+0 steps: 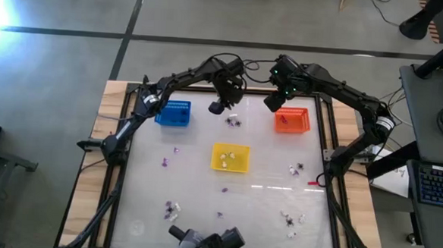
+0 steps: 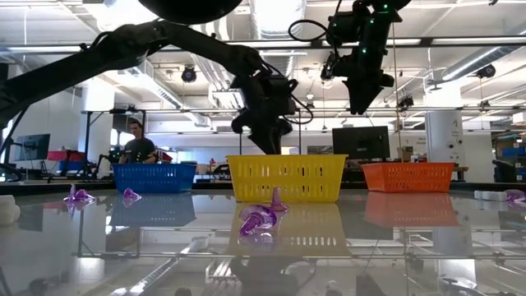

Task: Sort Halloween decoration
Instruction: Put the white skeleton toy into the yellow bin

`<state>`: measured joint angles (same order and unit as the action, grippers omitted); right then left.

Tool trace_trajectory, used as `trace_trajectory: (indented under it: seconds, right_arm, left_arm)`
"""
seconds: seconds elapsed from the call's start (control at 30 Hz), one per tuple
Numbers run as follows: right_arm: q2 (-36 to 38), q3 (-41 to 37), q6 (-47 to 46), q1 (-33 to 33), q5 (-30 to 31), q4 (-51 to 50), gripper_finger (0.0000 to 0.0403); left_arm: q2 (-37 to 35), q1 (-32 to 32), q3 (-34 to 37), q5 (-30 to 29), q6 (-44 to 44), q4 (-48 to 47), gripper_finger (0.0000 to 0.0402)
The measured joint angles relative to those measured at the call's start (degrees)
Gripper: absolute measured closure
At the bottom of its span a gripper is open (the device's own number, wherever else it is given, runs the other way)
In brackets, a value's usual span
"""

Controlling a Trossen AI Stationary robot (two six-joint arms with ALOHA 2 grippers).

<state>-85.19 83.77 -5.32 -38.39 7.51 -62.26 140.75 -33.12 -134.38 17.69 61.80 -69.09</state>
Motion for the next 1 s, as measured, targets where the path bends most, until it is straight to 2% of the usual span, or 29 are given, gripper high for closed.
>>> trace_trajectory:
  seconds: [0.3,0.43,0.67,1.0]
  right_arm:
    - [0.00,0.00,-0.02,0.00,-0.02,-0.04,0.0266]
    - [0.00,0.00,-0.02,0.00,-0.02,-0.02,0.0266]
    - [0.01,0.00,-0.17,0.00,-0.01,-0.04,0.0266]
    - [0.00,0.00,-0.21,0.00,-0.02,-0.07,0.0266]
  left_arm:
    - [1.66,0.42,0.28,-0.23,-2.84,0.03,0.0327]
    - [2.92,-0.05,0.28,-0.73,1.47,0.06,0.0327]
    - [4.09,-0.14,0.28,-0.85,15.55,0.08,0.0327]
    - [4.11,-0.16,0.28,-0.63,15.43,2.85,0.0327]
